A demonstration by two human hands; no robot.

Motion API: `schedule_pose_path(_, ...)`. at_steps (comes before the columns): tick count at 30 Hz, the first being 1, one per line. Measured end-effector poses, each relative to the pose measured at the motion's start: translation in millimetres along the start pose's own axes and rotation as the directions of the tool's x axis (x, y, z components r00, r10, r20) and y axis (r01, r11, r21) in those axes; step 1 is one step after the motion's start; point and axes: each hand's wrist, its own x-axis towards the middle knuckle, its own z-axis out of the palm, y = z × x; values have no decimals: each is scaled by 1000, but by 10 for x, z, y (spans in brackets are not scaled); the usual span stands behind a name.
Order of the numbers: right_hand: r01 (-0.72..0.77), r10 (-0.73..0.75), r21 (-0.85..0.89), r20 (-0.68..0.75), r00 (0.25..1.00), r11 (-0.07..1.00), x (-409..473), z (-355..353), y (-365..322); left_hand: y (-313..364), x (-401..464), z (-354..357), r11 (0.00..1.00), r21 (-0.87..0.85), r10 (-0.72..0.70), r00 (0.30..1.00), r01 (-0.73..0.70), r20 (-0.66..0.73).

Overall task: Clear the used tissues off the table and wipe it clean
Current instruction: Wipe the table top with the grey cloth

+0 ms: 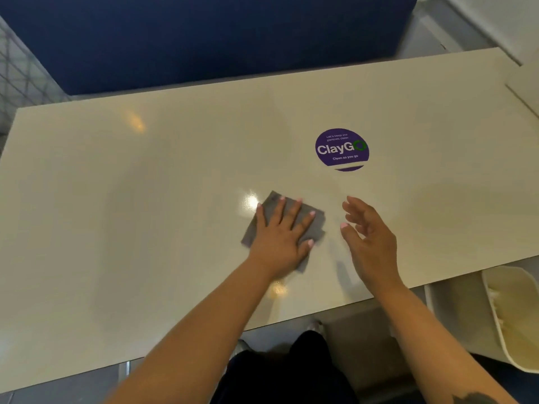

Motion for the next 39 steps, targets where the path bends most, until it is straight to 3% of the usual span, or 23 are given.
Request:
schedule_pose_path(4,-5,4,14,12,1000,1000,-18,145,-59,320,-424,141,980,-36,195,979,-197,-58)
schedule_pose_path(7,-8,9,-21,44,999,1000,-38,293,-120,22,-792,234,957,32,290,953,-288,-90)
schedule_pose_path(11,-14,15,-27,67,998,1000,-141,425,-168,-671,-616,102,992,58,116,990,-112,-81)
schedule_pose_path(15,-54,65,-99,111,992,994,-290,524,-123,-547,-426,6,998,-8,-60,998,60,-36)
schedule_pose_path(19,-98,111,-162,78,991,982,-365,553,-65,-171,-891,160,985,-2,173,981,-174,-85)
schedule_pose_path(22,-88,106,-231,70,992,969,-379,588,-73,-410,-1237,267,962,27,272,956,-271,-112)
schedule_pose_path(24,-80,102,-253,76,992,964,-383,631,-93,-743,-1214,211,975,59,221,966,-215,-131)
schedule_pose_path(27,-62,79,-241,60,995,969,-411,704,-124,-1125,-918,55,1000,21,24,997,-23,-79)
schedule_pose_path(31,-48,52,-194,18,998,980,-446,782,-178,-897,-656,-15,987,-19,-163,985,162,-58)
schedule_pose_path(36,-8,14,-196,29,999,981,-446,884,-312,-583,-1303,194,987,-7,162,983,-163,-87)
schedule_pose_path(39,15,-8,-213,33,999,977,-430,935,-384,-983,-1538,247,979,47,205,971,-200,-125)
